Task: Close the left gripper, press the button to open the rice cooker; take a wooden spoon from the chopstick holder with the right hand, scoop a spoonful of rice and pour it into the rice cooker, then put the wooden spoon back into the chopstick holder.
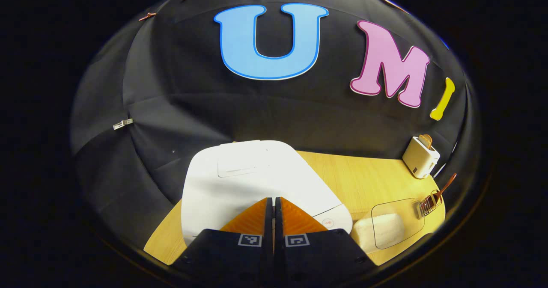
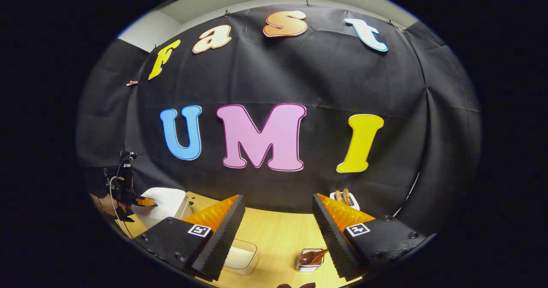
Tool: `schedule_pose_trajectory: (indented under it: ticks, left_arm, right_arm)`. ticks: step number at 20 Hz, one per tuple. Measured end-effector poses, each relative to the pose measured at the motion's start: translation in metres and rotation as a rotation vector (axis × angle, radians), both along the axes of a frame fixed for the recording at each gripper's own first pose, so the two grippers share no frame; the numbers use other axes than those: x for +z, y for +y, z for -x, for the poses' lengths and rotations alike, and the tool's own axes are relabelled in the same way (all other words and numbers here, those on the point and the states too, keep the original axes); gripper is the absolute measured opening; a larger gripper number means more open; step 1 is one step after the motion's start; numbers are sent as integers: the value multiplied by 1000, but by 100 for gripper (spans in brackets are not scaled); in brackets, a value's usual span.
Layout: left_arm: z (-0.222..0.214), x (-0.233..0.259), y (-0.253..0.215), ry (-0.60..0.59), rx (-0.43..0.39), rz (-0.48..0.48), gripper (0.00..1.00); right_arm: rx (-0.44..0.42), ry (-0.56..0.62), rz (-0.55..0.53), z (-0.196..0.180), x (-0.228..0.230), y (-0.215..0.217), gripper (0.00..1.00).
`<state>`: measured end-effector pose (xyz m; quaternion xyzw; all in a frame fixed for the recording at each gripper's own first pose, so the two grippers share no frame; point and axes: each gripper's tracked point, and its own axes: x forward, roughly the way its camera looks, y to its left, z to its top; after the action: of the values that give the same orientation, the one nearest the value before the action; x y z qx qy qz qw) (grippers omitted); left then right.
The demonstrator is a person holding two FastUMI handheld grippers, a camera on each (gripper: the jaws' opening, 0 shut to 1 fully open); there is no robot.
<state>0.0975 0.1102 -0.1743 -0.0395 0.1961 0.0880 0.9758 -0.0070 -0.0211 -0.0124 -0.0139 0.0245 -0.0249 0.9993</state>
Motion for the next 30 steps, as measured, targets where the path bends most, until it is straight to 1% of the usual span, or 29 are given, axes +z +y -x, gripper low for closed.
schedule_pose_trajectory:
  ticks: [1,2,3,4,7,8,9,10,11,13,15,17,19,23,24,28,29,30]
  left_arm:
    - [-1,-4,0,7,0,3,4]
    - [-2,-5,0,13,-4,9,5]
    - [-3,-6,1,11,-5,10,4]
    - [-4,-5,1,7,-7,7,5]
    - [-3,-14,2,19,-14,7,5]
    - [-3,-20,1,54,-15,16,6]
    - [-2,-16,1,34,-20,16,6]
    - [-3,-19,1,61,-23,36,6]
    - [-4,-15,2,51,-24,47,6]
    - [-3,-13,2,72,-21,47,6]
    - [-4,2,3,45,-23,-14,6]
    - [-7,33,6,-20,-27,-103,6]
    - [-13,62,8,-74,-28,-147,6]
    - [-24,101,21,-141,-16,-91,6]
    - [-27,109,28,-157,-8,-91,6]
    - [-38,141,50,-227,26,-131,6]
    - [-40,149,55,-243,33,-142,8]
    - [-43,157,60,-259,39,-151,6]
  right_arm:
    - [-3,1,1,1,0,-1,98]
    - [-3,0,1,2,0,0,98]
    - [-4,-1,1,2,0,0,98]
    - [-4,3,2,2,0,1,98]
    - [-4,5,-4,2,-3,2,98]
    - [-4,6,-7,2,-4,3,98]
    - [-2,5,-11,1,-4,3,98]
    - [-1,5,-14,0,-5,5,98]
    - [3,4,-14,0,-5,7,98]
    - [6,-1,-10,-1,-3,9,98]
    - [7,-8,-7,-1,0,10,98]
    - [5,-10,-5,-1,1,10,98]
    - [1,-8,-2,0,0,9,98]
    - [-7,-13,-3,0,2,8,98]
    - [-8,-12,-3,0,1,9,98]
    - [-18,-10,-2,3,2,8,98]
    - [-22,-8,-1,3,2,8,98]
    - [-24,-7,1,4,1,8,98]
